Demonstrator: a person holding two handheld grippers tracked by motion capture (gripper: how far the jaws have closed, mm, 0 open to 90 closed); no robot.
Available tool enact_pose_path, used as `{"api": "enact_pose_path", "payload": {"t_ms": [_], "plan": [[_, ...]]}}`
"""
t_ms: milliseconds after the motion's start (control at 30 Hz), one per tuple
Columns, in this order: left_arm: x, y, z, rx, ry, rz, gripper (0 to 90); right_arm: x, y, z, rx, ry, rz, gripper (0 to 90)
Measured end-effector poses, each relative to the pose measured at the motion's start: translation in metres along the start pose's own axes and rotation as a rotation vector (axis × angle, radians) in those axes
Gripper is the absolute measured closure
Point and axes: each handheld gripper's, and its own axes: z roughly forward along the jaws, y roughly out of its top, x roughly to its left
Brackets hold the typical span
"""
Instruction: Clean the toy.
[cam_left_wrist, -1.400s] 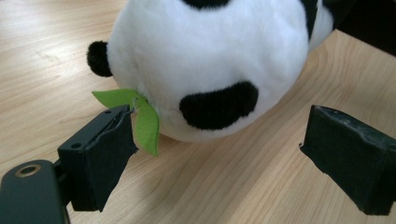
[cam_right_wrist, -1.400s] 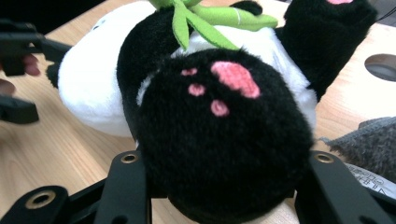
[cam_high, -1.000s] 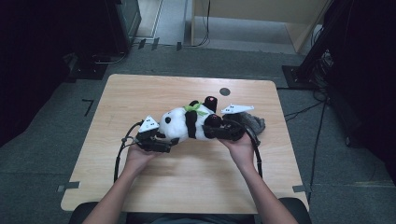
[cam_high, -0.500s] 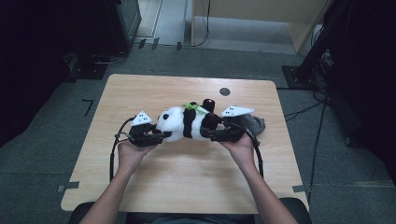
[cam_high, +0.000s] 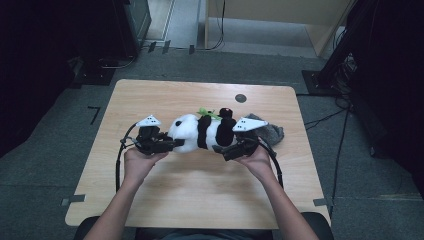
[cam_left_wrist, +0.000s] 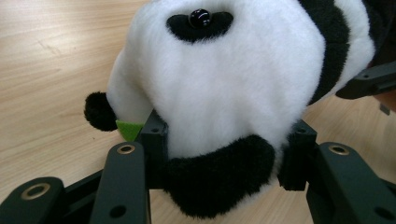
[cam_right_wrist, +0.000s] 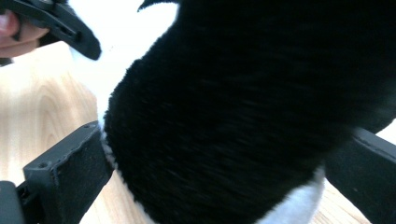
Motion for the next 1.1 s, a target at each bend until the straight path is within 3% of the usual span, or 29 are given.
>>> {"api": "enact_pose_path", "payload": {"t_ms": [67, 133, 200, 267, 333, 433, 567, 633, 767, 867, 933, 967, 1100], "plan": [[0.0, 0.001, -0.001, 0.0, -0.026, -0.029, 49.3, 0.0, -0.001, 0.001, -0.003, -0.007, 0.015, 0.3], [-0.002, 0.001, -0.001, -0.004, -0.025, -0.026, 49.3, 0.0, -0.002, 0.001, -0.004, -0.015, 0.018, 4.7], [-0.005, 0.001, 0.001, -0.006, 0.008, 0.002, 48.7, -0.001, -0.003, 0.0, -0.003, -0.031, 0.011, 18.4], [-0.008, 0.0, 0.004, -0.012, 0.052, 0.048, 43.5, 0.003, -0.003, -0.001, 0.011, -0.077, -0.024, 30.6], [-0.007, -0.002, 0.009, -0.004, 0.065, 0.068, 37.7, 0.003, -0.002, -0.001, 0.029, -0.094, -0.021, 33.1], [-0.002, -0.004, 0.014, -0.014, 0.039, 0.08, 26.1, -0.003, -0.002, -0.003, 0.039, -0.085, 0.031, 37.7], [0.002, -0.009, 0.015, -0.039, 0.041, 0.12, 19.0, -0.009, -0.001, -0.007, 0.04, -0.095, 0.085, 41.0], [0.003, -0.011, 0.013, -0.043, 0.058, 0.132, 19.9, -0.013, -0.001, -0.01, 0.041, -0.112, 0.116, 42.1], [0.008, -0.017, 0.009, -0.075, 0.024, 0.116, 24.2, -0.022, -0.001, -0.018, 0.039, -0.141, 0.171, 42.9], [0.008, -0.022, 0.012, -0.08, 0.031, 0.146, 24.1, -0.026, 0.001, -0.025, 0.022, -0.138, 0.203, 42.4], [0.007, -0.023, 0.017, -0.064, 0.02, 0.157, 24.0, -0.026, 0.003, -0.029, 0.005, -0.127, 0.231, 41.9], [0.005, -0.023, 0.018, -0.064, 0.035, 0.158, 24.0, -0.026, 0.004, -0.03, 0.001, -0.12, 0.232, 41.5], [0.004, -0.023, 0.02, -0.102, 0.006, 0.165, 22.0, -0.023, 0.007, -0.031, -0.009, -0.053, 0.273, 41.3]]}}
